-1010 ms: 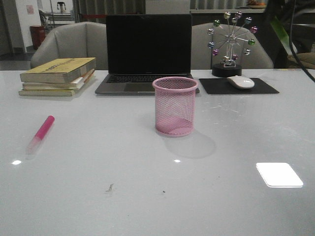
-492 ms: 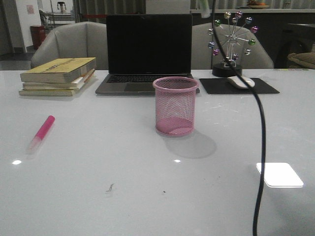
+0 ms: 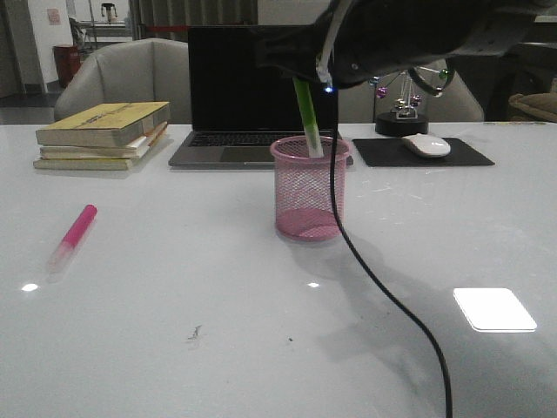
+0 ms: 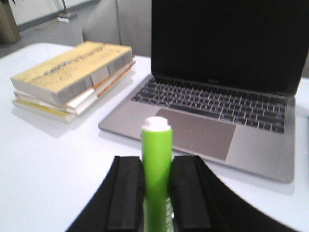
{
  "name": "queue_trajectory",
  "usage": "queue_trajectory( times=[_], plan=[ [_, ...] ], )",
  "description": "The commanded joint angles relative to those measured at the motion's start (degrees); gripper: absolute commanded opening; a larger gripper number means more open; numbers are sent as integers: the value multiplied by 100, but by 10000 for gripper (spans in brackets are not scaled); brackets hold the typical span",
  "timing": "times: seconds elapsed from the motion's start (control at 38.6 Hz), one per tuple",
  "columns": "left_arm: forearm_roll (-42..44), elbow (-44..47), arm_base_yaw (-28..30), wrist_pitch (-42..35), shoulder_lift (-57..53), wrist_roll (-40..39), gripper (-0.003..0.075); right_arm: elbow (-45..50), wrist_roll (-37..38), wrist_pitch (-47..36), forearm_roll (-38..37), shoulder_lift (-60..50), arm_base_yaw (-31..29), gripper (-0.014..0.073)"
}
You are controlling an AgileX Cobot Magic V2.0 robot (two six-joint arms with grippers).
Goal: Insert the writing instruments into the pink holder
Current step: 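Lower the green highlighter into the pink holder and open the right gripper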
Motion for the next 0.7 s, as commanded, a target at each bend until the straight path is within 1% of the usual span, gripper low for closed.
queue_trajectory(
  times=[0.0,0.1,0.21,0.28,0.36,0.39,0.49,0.57,0.67],
  plan=[
    [-77,-209,-47,-554,-17,-22,340,-142,17,-687,-2,-90,14,127],
    [-77,-209,-47,-628,-17,-22,340,-142,17,-616,-13,43,14,129],
    [-77,-209,-47,-628,-17,-20,340,-142,17,-339,-13,36,14,142],
    [-77,-209,-47,-628,-17,-20,340,-142,17,-107,-13,36,14,200],
    [-77,-209,-47,-628,-17,-20,340,-142,17,-13,-13,36,14,298],
    [-77,-209,-47,-628,-17,-20,340,-142,17,-13,-13,21,14,318],
    [-77,-209,-47,-628,-17,-20,340,-142,11,75,-13,-143,14,324],
    [-77,-209,-47,-628,-17,-20,340,-148,-139,256,-13,-363,-7,324],
    [-77,-209,-47,-628,-17,-20,340,-206,-375,710,-13,-706,-102,324]
  ],
)
